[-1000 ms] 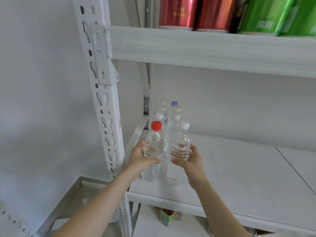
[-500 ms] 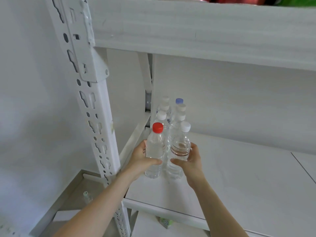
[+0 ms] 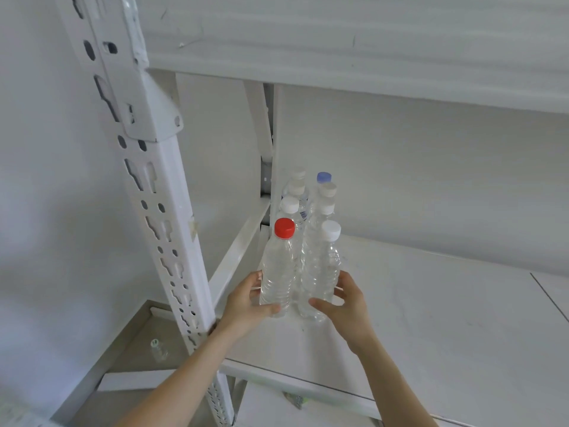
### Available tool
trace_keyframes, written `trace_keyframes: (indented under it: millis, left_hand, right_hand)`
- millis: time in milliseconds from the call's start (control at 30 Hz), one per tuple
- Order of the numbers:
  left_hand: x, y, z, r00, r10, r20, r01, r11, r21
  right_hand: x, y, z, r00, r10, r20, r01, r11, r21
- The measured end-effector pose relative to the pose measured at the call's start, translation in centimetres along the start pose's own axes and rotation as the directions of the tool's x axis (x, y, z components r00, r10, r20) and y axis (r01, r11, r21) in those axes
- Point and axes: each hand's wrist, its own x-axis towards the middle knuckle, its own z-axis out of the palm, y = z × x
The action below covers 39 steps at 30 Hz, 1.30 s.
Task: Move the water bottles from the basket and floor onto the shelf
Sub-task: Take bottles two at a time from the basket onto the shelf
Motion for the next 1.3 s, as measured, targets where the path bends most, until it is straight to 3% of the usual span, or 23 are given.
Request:
trace_keyframes:
  millis: [767,1000,1133,1300]
  left_hand:
    - [0.2,0.2,1.1,0.999,-0.028,-0.039,0.032,0.993,0.111]
    - [-0.8,1.2,0.5,0.998,0.045,0.033,-0.054,0.924,0.379]
    - [-2.6,1.0,-0.2,0.990,0.136,0.039,-0.135,0.825,0.549]
    - [-6.8,0.5,0.0,0.956,0.276,0.098,-0.249,0.592,0.767]
  right_hand:
    - [0.6,-0.1,0.6,0.997,0.061,-0.044,-0.063,0.997,-0.035]
    - [-0.7,-0.8,0.5,0.996,0.041,-0.085,-0.060,0.972,-0.226]
    - [-2.8,-0.3,-0.2,0.995,-0.018,-0.101,-0.029,0.897,-0.442]
    - [-6.5,0.0,-0.5,0.980,-0.194,-0.051,0.081,0.615,-0.784]
